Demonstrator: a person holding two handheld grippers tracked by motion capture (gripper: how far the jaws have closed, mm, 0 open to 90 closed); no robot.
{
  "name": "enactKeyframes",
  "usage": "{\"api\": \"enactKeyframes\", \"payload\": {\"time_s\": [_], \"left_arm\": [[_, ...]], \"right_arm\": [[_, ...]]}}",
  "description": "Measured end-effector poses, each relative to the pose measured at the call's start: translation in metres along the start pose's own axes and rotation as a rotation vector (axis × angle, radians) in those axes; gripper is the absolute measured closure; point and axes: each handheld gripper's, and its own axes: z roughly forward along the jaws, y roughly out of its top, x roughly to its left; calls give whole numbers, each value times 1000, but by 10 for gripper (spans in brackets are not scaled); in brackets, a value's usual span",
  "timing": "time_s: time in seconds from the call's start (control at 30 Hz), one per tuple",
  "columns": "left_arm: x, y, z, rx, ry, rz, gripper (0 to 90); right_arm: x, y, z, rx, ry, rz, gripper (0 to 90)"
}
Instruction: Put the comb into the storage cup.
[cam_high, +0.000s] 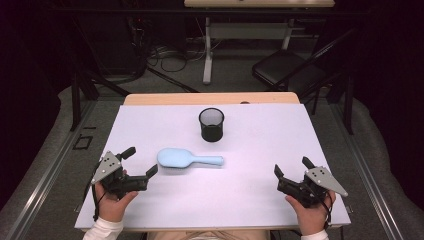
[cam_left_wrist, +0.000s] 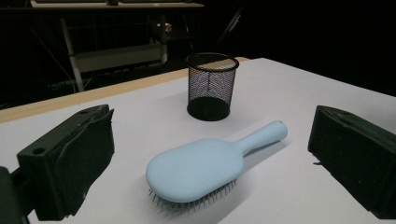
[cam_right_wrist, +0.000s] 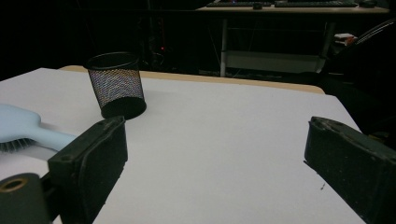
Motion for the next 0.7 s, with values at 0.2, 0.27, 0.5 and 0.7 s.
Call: {"api": "enactKeyframes", "payload": {"time_s": [0.2,0.27,0.5,0.7], "left_arm": [[-1,0,2,12,-9,-10,4],[-2,1,2,27,-19,-9,4],[-6,2,4,46,-18,-10,4],[-9,1,5,70,-31,-24,4]], "right_arm": [[-1,-1,0,11,-8,-1,59],[0,-2,0,11,-7,-2,61],[2,-2,3,20,7,-14,68],[7,-2,7,24,14,-34,68]]}}
